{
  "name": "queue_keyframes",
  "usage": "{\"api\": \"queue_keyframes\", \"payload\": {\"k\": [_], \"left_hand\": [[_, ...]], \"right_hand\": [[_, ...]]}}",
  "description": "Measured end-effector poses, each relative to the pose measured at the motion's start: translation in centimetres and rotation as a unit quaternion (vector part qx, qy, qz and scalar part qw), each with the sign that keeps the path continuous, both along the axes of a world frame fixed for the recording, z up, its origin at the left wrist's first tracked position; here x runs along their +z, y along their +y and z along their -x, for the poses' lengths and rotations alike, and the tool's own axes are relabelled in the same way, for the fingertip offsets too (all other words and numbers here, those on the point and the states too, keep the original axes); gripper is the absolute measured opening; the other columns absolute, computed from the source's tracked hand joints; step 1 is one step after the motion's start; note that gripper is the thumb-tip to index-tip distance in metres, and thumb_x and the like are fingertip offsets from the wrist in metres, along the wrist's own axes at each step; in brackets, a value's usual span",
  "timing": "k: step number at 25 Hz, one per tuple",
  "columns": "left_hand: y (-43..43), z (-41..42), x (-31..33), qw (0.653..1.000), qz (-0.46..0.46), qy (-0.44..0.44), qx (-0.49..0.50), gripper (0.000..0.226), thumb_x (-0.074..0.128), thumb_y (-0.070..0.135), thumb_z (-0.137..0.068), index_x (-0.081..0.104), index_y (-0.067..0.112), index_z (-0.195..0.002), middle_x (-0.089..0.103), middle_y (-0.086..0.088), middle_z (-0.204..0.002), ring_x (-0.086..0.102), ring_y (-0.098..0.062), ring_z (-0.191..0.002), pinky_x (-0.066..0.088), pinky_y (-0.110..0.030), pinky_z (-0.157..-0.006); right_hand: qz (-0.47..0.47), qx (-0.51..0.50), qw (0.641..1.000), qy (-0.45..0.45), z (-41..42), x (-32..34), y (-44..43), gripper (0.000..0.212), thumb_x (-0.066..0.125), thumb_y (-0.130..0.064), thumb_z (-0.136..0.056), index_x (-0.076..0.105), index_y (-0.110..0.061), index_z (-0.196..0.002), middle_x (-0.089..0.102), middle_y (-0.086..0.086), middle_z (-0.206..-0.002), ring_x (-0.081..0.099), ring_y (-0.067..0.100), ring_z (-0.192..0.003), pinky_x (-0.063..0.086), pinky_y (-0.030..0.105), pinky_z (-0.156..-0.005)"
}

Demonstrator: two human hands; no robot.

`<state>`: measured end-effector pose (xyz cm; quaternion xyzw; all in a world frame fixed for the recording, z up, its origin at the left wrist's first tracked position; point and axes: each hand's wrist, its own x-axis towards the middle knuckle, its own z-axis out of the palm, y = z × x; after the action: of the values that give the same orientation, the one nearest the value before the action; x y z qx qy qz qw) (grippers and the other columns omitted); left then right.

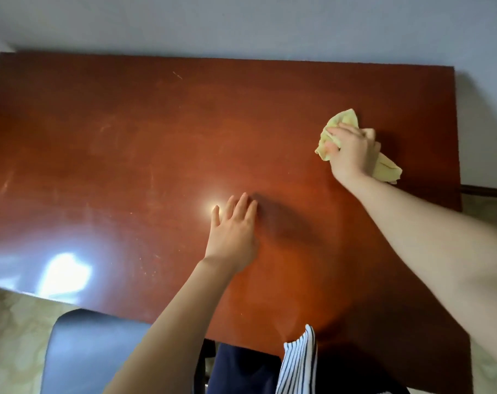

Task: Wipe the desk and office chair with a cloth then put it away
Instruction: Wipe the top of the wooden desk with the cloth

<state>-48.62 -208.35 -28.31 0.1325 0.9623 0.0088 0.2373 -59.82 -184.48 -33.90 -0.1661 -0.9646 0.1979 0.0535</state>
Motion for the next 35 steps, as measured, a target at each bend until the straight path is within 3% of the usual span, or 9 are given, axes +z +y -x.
{"api": "queue_keyframes", "payload": {"k": [2, 6, 11, 14, 20, 23, 29, 31, 35], "left_hand": [[-0.3, 1.8, 0.0, 1.0, 0.004, -0.004, -0.016, 0.069, 0.042, 0.023, -0.094, 0.004, 0.015, -0.151, -0.006, -0.002, -0.16, -0.009, -0.025, -0.146, 0.003, -0.047, -0.117], [0.2, 6.4, -0.6, 0.999, 0.006, 0.011, -0.035, 0.073, 0.039, 0.014, -0.091, -0.002, 0.013, -0.151, -0.014, -0.003, -0.159, -0.016, -0.026, -0.145, -0.002, -0.048, -0.116], [2.3, 11.0, -2.0, 0.998, -0.041, 0.026, -0.05, 0.07, 0.035, 0.022, -0.095, -0.006, 0.013, -0.151, -0.017, -0.003, -0.158, -0.019, -0.023, -0.144, -0.007, -0.048, -0.115], [3.5, 12.9, -3.5, 0.993, -0.085, 0.049, -0.067, 0.063, 0.023, 0.038, -0.101, -0.01, 0.016, -0.15, -0.021, -0.004, -0.157, -0.024, -0.024, -0.143, -0.009, -0.045, -0.115], [5.2, 14.2, -6.1, 0.985, -0.097, 0.141, -0.031, 0.062, 0.01, 0.048, -0.099, -0.008, 0.017, -0.149, -0.021, -0.005, -0.155, -0.024, -0.023, -0.141, -0.013, -0.046, -0.114], [5.3, 14.2, -6.9, 0.975, -0.119, 0.184, -0.027, 0.061, 0.013, 0.047, -0.098, 0.004, 0.017, -0.15, -0.01, -0.004, -0.156, -0.011, -0.023, -0.146, -0.009, -0.049, -0.115], [5.4, 14.7, -7.5, 0.97, -0.146, 0.194, -0.016, 0.058, 0.024, 0.042, -0.097, 0.029, 0.013, -0.147, 0.017, -0.009, -0.158, 0.003, -0.023, -0.147, -0.004, -0.042, -0.117], [5.5, 14.8, -7.5, 0.97, -0.144, 0.197, -0.014, 0.058, 0.025, 0.041, -0.096, 0.031, 0.013, -0.146, 0.021, -0.009, -0.157, 0.008, -0.025, -0.146, -0.002, -0.042, -0.117], [5.4, 14.9, -7.5, 0.967, -0.152, 0.204, -0.005, 0.058, 0.024, 0.038, -0.095, 0.034, 0.012, -0.145, 0.024, -0.01, -0.156, 0.013, -0.026, -0.146, 0.0, -0.042, -0.117]], "right_hand": [[-0.014, 0.003, 1.0, 0.013, -1.3, -0.1, -2.2, 0.027, 0.062, -0.025, -0.089, 0.066, -0.032, -0.115, 0.058, -0.01, -0.131, 0.044, 0.028, -0.11, 0.031, 0.04, -0.09], [-0.004, 0.188, 0.979, 0.08, -6.6, -0.2, -5.3, 0.029, 0.073, -0.018, -0.078, 0.073, -0.026, -0.106, 0.067, -0.004, -0.116, 0.054, 0.031, -0.093, 0.038, 0.041, -0.079], [-0.038, 0.459, 0.885, 0.065, -11.5, -0.1, -3.5, 0.026, 0.056, -0.034, -0.083, 0.072, -0.031, -0.103, 0.066, -0.011, -0.115, 0.059, 0.021, -0.097, 0.047, 0.038, -0.078], [-0.067, 0.535, 0.841, 0.042, -10.4, 0.3, 0.5, 0.026, 0.064, -0.029, -0.082, 0.069, -0.031, -0.108, 0.063, -0.011, -0.122, 0.056, 0.017, -0.108, 0.049, 0.036, -0.084], [-0.096, 0.334, 0.937, 0.04, -3.5, 0.7, 7.4, 0.038, 0.078, -0.015, -0.075, 0.072, -0.019, -0.112, 0.065, 0.001, -0.122, 0.061, 0.031, -0.094, 0.048, 0.044, -0.078], [-0.093, 0.167, 0.981, 0.031, 1.6, 0.7, 9.0, 0.035, 0.068, -0.02, -0.086, 0.066, -0.019, -0.121, 0.06, 0.003, -0.13, 0.053, 0.035, -0.105, 0.043, 0.048, -0.084], [-0.092, -0.116, 0.989, 0.015, 9.7, -0.6, 5.0, 0.03, 0.052, -0.035, -0.094, 0.057, -0.034, -0.124, 0.052, -0.008, -0.133, 0.04, 0.029, -0.116, 0.029, 0.039, -0.088], [-0.095, -0.106, 0.99, 0.019, 10.1, -0.8, 2.3, 0.029, 0.052, -0.034, -0.094, 0.057, -0.036, -0.122, 0.052, -0.009, -0.134, 0.041, 0.029, -0.113, 0.027, 0.039, -0.085], [-0.091, 0.068, 0.993, 0.029, 7.3, -0.6, -1.4, 0.03, 0.057, -0.035, -0.091, 0.06, -0.036, -0.12, 0.055, -0.009, -0.133, 0.046, 0.027, -0.107, 0.029, 0.04, -0.084]]}}
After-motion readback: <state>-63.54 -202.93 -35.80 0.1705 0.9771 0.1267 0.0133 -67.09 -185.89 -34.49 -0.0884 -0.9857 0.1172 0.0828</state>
